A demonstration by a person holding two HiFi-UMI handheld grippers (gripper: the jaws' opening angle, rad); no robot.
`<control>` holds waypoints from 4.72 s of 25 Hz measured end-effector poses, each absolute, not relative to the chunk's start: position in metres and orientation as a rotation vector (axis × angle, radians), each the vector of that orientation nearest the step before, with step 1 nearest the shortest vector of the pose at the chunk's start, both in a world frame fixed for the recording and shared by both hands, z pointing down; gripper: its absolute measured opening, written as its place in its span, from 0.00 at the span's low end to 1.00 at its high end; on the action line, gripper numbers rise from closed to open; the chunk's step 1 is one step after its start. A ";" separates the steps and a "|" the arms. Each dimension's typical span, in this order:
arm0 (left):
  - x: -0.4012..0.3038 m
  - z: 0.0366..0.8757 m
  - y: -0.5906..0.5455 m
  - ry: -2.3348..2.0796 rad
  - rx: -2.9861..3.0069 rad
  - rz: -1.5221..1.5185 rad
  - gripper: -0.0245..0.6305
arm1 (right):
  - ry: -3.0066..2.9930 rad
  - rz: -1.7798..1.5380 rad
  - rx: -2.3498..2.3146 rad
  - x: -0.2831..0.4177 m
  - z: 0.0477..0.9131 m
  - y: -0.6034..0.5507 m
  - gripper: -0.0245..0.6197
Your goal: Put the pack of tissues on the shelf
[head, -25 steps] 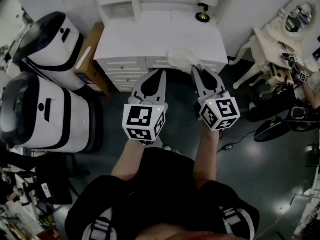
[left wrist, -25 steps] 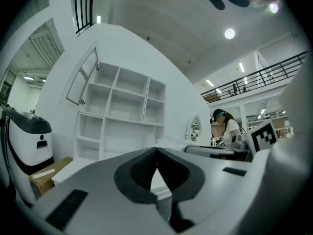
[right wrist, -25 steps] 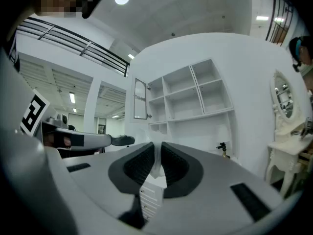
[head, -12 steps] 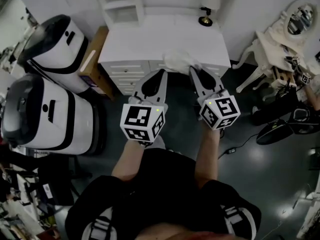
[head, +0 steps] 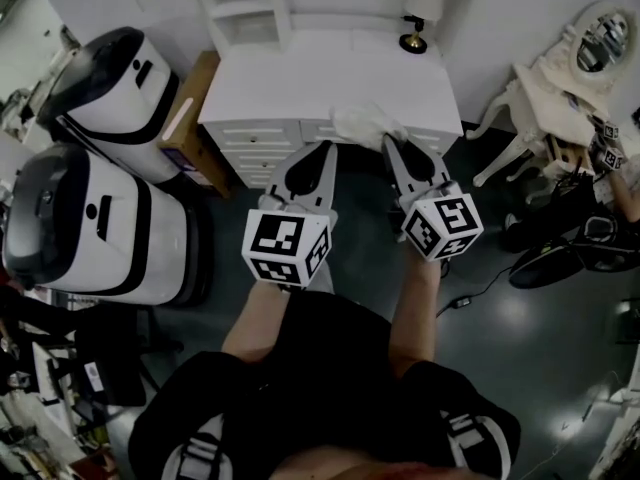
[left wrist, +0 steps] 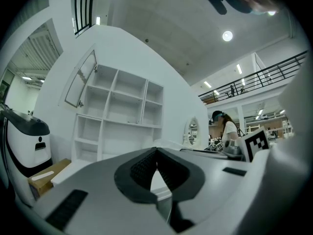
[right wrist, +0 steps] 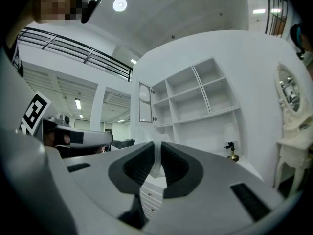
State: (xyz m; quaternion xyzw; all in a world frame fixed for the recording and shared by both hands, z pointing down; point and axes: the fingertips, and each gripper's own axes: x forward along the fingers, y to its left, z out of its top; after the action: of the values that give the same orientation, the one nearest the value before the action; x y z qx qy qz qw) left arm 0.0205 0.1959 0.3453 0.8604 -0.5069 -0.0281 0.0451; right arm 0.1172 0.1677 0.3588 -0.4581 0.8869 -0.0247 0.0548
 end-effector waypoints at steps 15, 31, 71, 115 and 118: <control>0.009 0.396 0.127 -1.456 2.571 0.024 0.05 | 2.625 -0.234 -1.538 0.124 0.401 0.117 0.12; -0.054 0.426 -0.022 -1.462 2.543 0.137 0.05 | 2.511 -0.280 -1.527 0.067 0.415 -0.042 0.12; -0.025 0.389 -0.209 -1.397 2.565 -0.011 0.05 | 2.616 -0.104 -1.610 0.078 0.371 -0.218 0.11; -0.023 0.369 -0.311 -1.540 2.481 -0.125 0.05 | 2.687 0.223 -1.406 0.060 0.281 -0.339 0.10; -0.024 0.369 -0.316 -1.541 2.477 -0.135 0.05 | 2.671 0.294 -1.414 0.064 0.261 -0.351 0.10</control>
State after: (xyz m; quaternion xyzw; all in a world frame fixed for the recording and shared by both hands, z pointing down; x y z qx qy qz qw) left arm -0.0241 -0.3164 0.3693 0.8431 -0.5243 -0.0459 0.1104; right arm 0.0635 -0.3506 0.2611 -0.4649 0.8785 0.0965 0.0525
